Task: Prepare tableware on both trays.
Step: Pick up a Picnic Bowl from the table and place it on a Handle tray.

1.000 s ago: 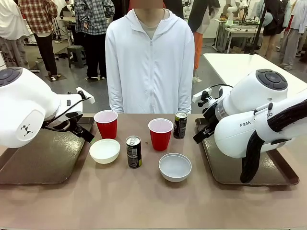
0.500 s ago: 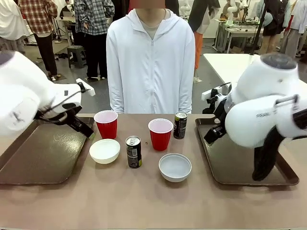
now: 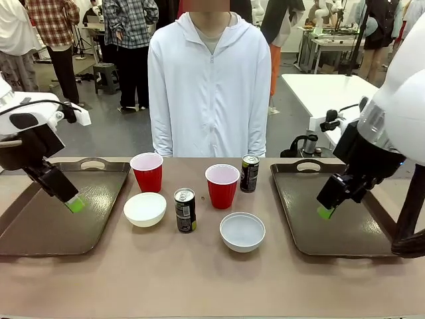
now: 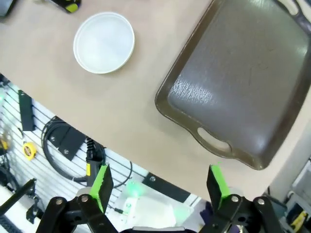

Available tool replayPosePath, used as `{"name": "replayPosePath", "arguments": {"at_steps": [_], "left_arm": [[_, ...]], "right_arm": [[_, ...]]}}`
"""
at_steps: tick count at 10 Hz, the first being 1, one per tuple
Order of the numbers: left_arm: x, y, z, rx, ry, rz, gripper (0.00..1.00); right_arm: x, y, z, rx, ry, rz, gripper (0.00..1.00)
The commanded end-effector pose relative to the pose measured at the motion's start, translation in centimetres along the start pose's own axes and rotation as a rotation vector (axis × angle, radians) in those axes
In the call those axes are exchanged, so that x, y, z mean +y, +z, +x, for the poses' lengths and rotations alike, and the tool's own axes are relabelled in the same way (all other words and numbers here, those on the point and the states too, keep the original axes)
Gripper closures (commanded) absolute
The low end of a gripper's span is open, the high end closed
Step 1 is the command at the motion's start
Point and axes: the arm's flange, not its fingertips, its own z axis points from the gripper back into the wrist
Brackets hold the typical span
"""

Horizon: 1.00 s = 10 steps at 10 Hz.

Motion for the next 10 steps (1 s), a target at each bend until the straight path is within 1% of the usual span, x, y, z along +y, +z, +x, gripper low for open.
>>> {"name": "replayPosePath", "arguments": {"at_steps": [1,2,3,4,5,6,7,8,9,10], "left_arm": [[0.5,-0.9,2.0,-0.068,-0.01,0.048,0.0],[0.0,0.0,0.0,0.0,0.0,0.0,0.0],[2.2,-2.3,0.6,-0.078,0.097,-0.29,0.0],[5.2,-2.7,0.3,-0.191,0.179,-0.455,0.0],[8.5,-2.6,-1.3,-0.307,0.296,-0.56,0.0],[11.2,-2.0,-3.0,-0.383,0.377,-0.639,0.0],[12.7,-1.5,-5.6,-0.445,0.44,-0.665,0.0],[14.6,-0.3,-8.0,-0.478,0.506,-0.682,0.0],[16.3,1.0,-10.4,-0.47,0.56,-0.683,0.0],[17.3,2.0,-12.8,-0.459,0.599,-0.662,0.0]], "right_arm": [[-0.7,-1.9,2.1,-0.028,0.003,-0.015,0.0],[0.0,0.0,0.0,0.0,0.0,0.0,0.0],[-2.6,-2.3,1.5,0.022,-0.013,0.226,0.0],[-5.8,-3.3,1.0,0.004,-0.094,0.389,0.0],[-9.7,-3.2,-0.9,-0.062,-0.219,0.539,0.0],[-12.2,-3.0,-3.0,-0.145,-0.296,0.66,0.0],[-14.7,-3.3,-5.9,-0.192,-0.369,0.722,0.0],[-16.7,-3.6,-8.7,-0.241,-0.451,0.795,0.0],[-18.7,-3.4,-11.9,-0.294,-0.516,0.854,0.0],[-19.9,-3.1,-14.6,-0.339,-0.561,0.881,0.0]]}}
